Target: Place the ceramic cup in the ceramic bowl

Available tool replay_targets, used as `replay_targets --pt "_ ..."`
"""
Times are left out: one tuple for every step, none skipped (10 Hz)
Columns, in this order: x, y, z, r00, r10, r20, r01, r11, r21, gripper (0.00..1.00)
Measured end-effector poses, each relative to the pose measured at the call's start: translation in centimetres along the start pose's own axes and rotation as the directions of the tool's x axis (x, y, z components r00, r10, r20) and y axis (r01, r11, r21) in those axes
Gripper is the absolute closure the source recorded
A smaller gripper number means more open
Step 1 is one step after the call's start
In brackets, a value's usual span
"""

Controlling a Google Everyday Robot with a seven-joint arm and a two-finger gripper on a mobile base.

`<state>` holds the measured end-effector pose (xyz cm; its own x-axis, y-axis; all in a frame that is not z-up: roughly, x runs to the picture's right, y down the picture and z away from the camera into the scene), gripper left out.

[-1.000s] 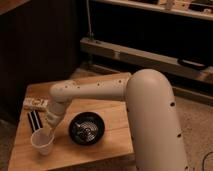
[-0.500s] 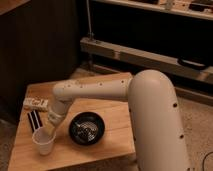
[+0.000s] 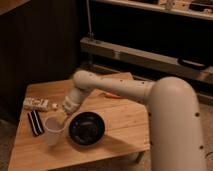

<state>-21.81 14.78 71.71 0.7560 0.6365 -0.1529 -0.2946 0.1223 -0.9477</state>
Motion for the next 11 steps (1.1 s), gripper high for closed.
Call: replay_targets --pt "0.9 0.3 -3.0 0.999 0.012 0.045 -0.012 1.000 -0.011 1.00" --pt "1.6 0.0 -4.9 0.997 0.023 0.076 -0.023 1.000 -0.010 1.00" --pt "2.3 -0.3 -6.4 0.994 0.036 0.101 -0.035 0.999 -0.006 1.00" --pt "2.8 -0.8 -7.6 0.991 0.051 0.126 -0.051 0.999 0.002 1.00" --pt "3.3 -1.5 -8.5 0.986 0.073 0.151 -0.077 0.997 0.016 1.00" --pt "3.6 -2.5 -9.0 0.980 0.102 0.170 -0.107 0.994 0.025 1.00" --pt "4.0 -3.4 -9.4 0.974 0.125 0.188 -0.133 0.991 0.030 1.00" --pt "4.3 -4.3 -9.6 0.966 0.152 0.211 -0.163 0.986 0.036 1.00" --pt "4.3 -4.7 -9.5 0.959 0.168 0.227 -0.181 0.983 0.038 1.00" --pt "4.4 -5.2 -9.7 0.948 0.187 0.257 -0.203 0.979 0.037 1.00" --pt "4.5 -5.5 -10.0 0.940 0.195 0.279 -0.214 0.976 0.039 1.00"
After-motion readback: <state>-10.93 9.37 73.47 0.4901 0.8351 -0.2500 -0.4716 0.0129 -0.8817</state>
